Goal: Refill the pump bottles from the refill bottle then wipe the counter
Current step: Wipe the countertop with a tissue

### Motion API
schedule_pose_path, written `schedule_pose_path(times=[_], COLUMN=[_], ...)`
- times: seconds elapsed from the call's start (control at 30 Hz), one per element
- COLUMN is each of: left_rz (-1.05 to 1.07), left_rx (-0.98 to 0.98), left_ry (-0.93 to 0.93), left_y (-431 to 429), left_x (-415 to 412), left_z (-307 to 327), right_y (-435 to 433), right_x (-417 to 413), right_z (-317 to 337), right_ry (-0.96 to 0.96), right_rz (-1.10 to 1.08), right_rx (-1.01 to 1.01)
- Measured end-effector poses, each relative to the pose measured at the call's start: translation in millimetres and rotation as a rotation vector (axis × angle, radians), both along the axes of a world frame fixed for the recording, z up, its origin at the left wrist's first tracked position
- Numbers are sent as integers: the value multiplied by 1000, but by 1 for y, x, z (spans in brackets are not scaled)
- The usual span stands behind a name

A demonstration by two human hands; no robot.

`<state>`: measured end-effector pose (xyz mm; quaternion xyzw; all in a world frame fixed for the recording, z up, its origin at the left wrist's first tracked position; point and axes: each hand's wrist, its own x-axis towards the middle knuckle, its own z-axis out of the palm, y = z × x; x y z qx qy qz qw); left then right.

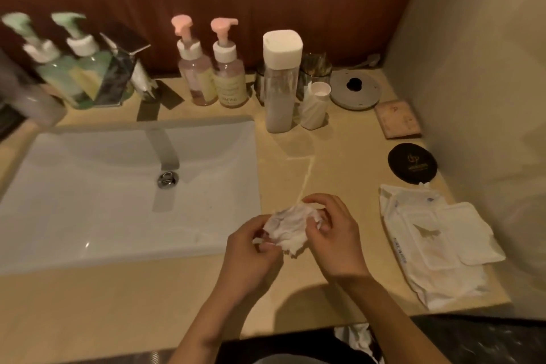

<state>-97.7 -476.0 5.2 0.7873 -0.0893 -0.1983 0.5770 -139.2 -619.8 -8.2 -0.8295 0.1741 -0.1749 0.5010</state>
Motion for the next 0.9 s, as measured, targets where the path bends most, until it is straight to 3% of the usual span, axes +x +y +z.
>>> schedule_pose_path(times=[0.2, 0.37, 0.57, 0.8, 0.9], left_rz=[17, 35, -14, -104, -187], left_rx=[-28, -75, -148, -83, -1], left_ry=[-9, -14, -19, -244, -354], left_y=[2, 4, 9, 19, 25], left_x=[5, 11, 5, 23, 30], left_z=[-5, -7, -17, -16, -24], right_y=[20, 32, 35, 27, 29], right_x=[-15, -29, -29, -11, -10], right_z=[-1, -14, -16, 8, 5], right_ry=[-165, -126, 95, 62, 47], right_rz=[51, 87, 118, -58, -103], right_rx=[-166, -305, -126, 162, 59])
